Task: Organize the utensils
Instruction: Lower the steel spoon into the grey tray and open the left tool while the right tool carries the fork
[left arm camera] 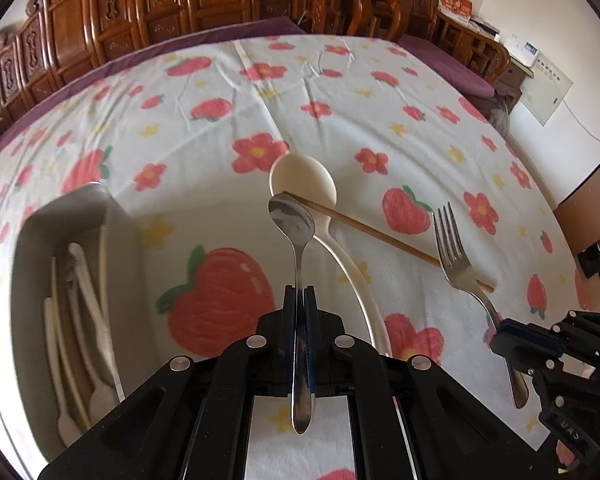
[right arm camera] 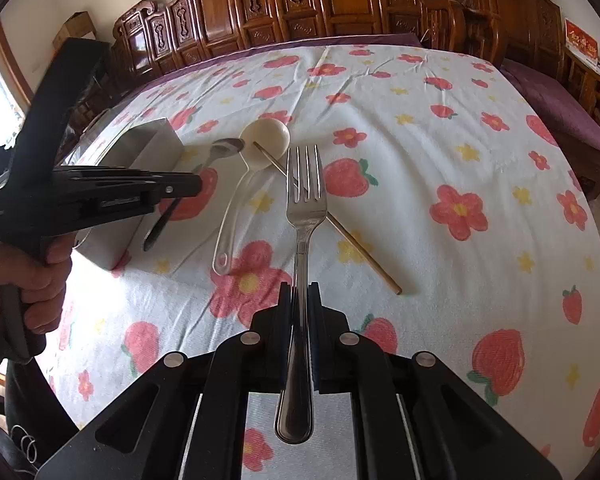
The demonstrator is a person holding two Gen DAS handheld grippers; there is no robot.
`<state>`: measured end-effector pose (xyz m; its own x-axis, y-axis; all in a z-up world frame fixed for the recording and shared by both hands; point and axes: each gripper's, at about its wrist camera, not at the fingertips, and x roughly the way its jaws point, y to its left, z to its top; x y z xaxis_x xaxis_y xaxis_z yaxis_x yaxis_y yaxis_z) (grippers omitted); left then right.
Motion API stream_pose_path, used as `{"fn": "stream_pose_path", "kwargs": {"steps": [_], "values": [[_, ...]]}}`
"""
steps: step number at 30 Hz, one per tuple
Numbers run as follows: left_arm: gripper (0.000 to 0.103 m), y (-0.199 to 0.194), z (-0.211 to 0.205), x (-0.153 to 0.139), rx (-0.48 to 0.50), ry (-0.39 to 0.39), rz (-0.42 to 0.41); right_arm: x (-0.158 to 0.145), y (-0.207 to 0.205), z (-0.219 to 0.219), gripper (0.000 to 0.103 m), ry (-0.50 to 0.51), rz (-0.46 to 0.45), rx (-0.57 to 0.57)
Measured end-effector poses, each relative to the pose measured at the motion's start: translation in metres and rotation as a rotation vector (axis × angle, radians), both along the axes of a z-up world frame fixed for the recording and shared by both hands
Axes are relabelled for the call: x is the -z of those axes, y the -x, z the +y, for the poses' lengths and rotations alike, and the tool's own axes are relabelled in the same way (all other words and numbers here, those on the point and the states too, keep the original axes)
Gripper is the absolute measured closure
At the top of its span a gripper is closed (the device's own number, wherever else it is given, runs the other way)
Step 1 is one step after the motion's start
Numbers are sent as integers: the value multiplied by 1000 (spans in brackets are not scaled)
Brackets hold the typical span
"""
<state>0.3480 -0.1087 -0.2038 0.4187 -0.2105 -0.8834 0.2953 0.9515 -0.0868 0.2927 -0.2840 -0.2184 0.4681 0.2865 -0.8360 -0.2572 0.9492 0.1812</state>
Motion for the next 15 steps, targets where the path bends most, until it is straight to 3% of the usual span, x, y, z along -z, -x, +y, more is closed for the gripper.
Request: {"fn": "stream_pose_path", "kwargs": {"steps": [15], "values": [[99,35,31,-58,-4,34,-99,-41,6,18,93,3,-61,6]]}}
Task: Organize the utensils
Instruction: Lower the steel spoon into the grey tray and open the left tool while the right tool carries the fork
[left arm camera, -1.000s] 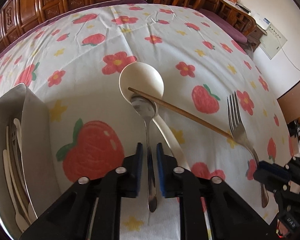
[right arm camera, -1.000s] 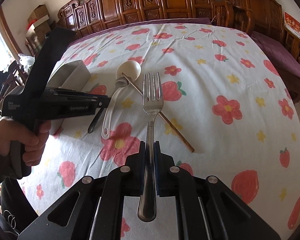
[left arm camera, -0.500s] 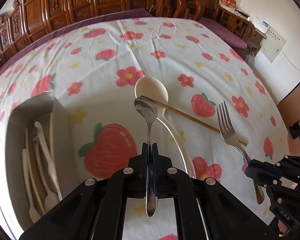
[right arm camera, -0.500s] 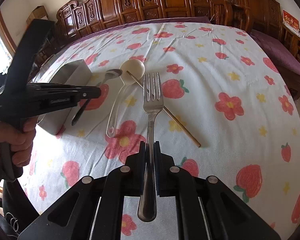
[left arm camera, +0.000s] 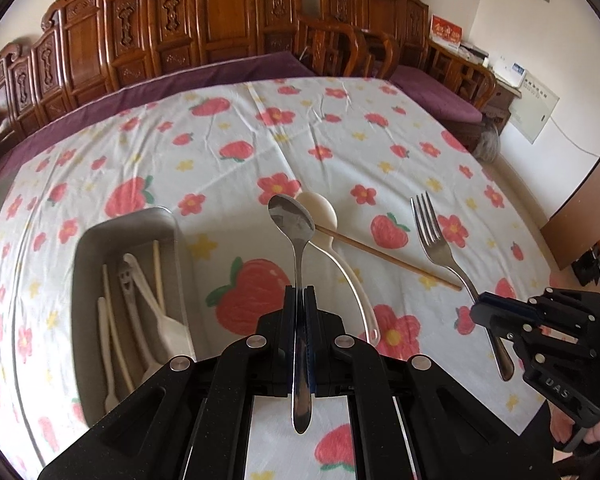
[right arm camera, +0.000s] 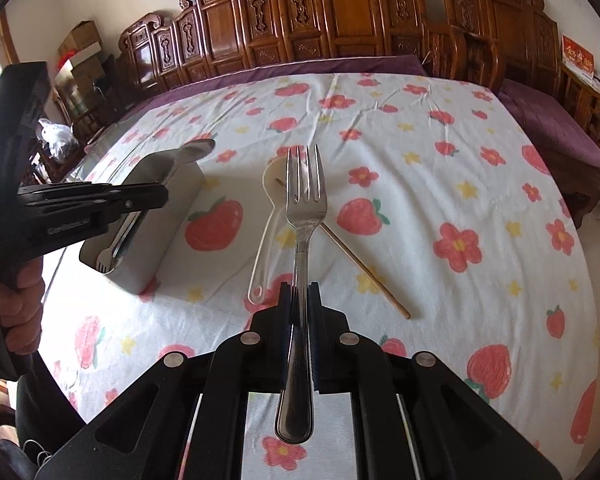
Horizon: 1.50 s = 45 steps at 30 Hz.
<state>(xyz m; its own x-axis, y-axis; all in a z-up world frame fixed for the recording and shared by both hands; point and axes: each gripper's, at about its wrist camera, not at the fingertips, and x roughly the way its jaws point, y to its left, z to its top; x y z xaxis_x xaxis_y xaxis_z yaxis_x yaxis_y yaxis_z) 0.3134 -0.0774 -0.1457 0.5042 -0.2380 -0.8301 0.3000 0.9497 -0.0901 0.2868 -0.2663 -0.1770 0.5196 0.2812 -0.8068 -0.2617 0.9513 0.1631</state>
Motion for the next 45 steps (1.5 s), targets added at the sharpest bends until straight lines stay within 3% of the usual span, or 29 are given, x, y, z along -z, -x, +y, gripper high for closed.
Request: {"fn": "stream_pose_path", "kwargs": {"steps": [14,30,37,45], "values": [[99,8,57,-17,-60,16,-38,-20,-9,48,93,3,-20,-65],[99,-6,121,19,-149,18,27,-24,-22,110,93,4,-14,-168],[99,-19,129,38,-166,28,53,-20,-27,131,93,12,5,-208],[99,-28,131,39,-167,34,47,-21,-36,149,93,11,6,-235]]}}
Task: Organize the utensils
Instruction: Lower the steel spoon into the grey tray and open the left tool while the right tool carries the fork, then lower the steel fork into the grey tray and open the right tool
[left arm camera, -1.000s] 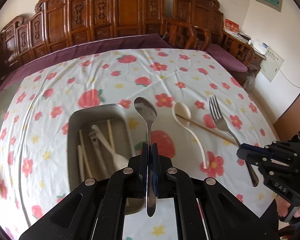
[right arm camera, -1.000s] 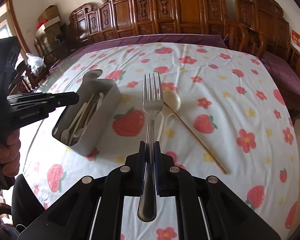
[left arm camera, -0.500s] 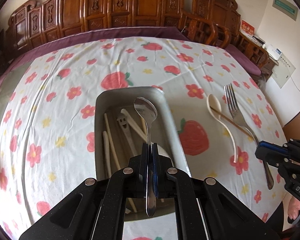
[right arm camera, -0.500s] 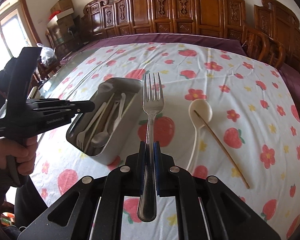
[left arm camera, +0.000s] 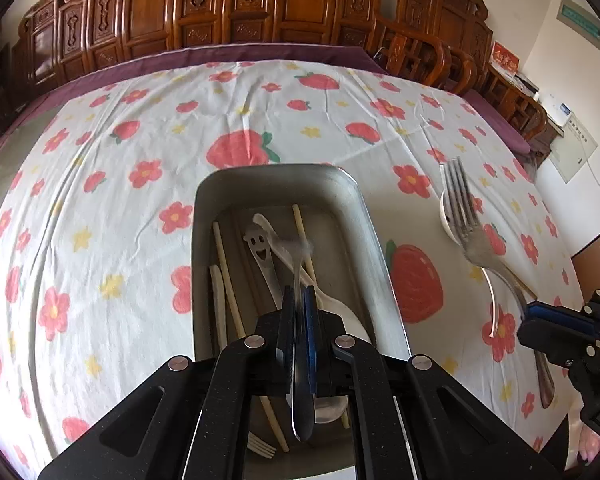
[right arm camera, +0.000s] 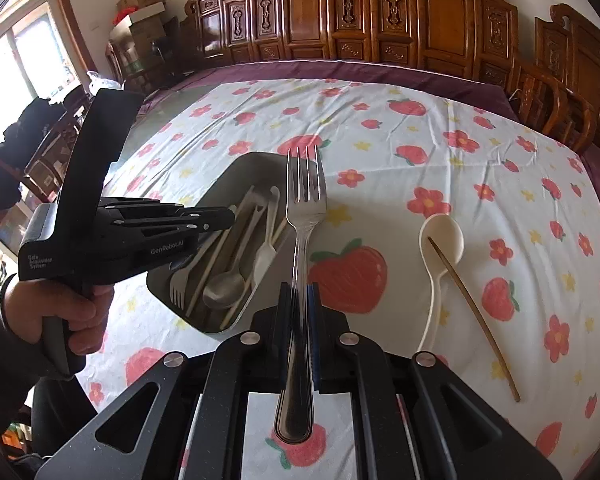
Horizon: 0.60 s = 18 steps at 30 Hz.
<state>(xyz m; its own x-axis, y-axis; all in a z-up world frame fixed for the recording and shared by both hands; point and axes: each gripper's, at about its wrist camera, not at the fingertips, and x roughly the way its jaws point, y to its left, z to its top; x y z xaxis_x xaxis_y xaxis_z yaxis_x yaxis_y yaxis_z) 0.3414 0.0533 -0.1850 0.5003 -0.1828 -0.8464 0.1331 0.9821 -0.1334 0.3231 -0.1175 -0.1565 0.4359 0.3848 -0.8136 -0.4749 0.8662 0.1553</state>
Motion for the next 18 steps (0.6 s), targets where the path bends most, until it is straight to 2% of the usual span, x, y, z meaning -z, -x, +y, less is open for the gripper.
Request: {"fn": "stream_pose_path", "kwargs": {"steps": [18], "values": [[99,25,55,-42,-74,-26,-86,12,-28,60,93,-60,52,-46]]}}
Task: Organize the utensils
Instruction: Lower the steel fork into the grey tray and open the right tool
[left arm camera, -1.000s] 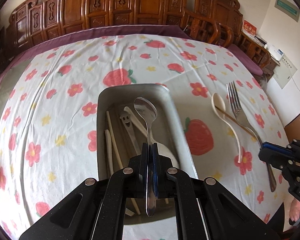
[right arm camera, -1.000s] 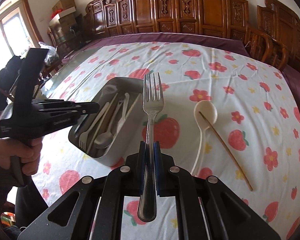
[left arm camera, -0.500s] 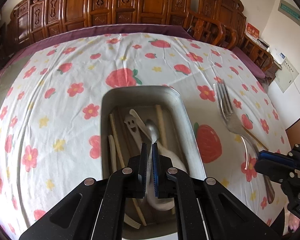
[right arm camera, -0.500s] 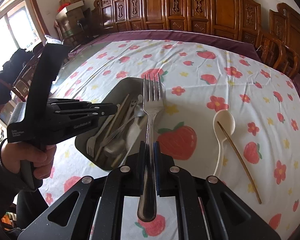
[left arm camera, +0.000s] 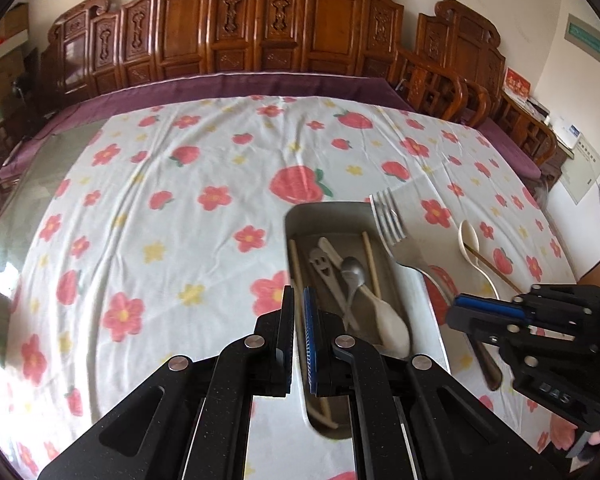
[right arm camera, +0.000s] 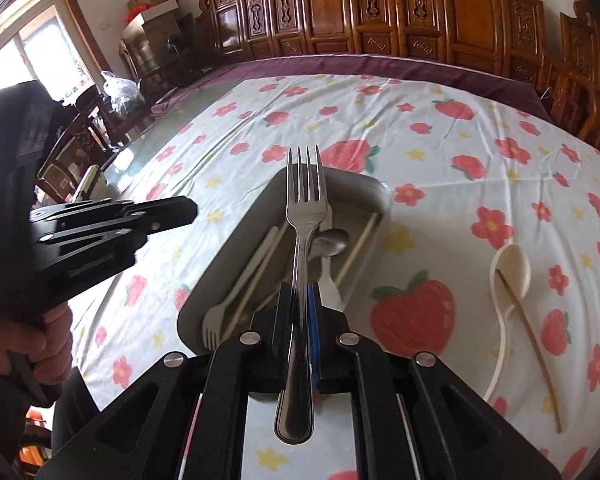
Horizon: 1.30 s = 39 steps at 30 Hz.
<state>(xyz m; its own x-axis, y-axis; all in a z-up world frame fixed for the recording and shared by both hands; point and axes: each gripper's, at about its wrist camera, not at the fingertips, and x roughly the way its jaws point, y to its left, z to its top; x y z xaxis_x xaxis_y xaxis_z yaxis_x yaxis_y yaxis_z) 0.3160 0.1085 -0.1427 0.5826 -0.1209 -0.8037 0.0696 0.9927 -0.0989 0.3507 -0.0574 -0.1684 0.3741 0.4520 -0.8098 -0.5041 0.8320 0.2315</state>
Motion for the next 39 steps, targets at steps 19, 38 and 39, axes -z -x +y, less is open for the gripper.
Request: {"fn": "stream_pose_path", "kwargs": {"steps": [19,38,39], "values": [[99,15,27,-15,-21,-12,-36,42,-30,52,93,-2,125,18],[99,26,7,-25,17,-15,-52,4,-9,8,90,6,-11,16],[99,27,2,-26,25,-14,-53,-1,-5,-6,90,14,-26,28]]}}
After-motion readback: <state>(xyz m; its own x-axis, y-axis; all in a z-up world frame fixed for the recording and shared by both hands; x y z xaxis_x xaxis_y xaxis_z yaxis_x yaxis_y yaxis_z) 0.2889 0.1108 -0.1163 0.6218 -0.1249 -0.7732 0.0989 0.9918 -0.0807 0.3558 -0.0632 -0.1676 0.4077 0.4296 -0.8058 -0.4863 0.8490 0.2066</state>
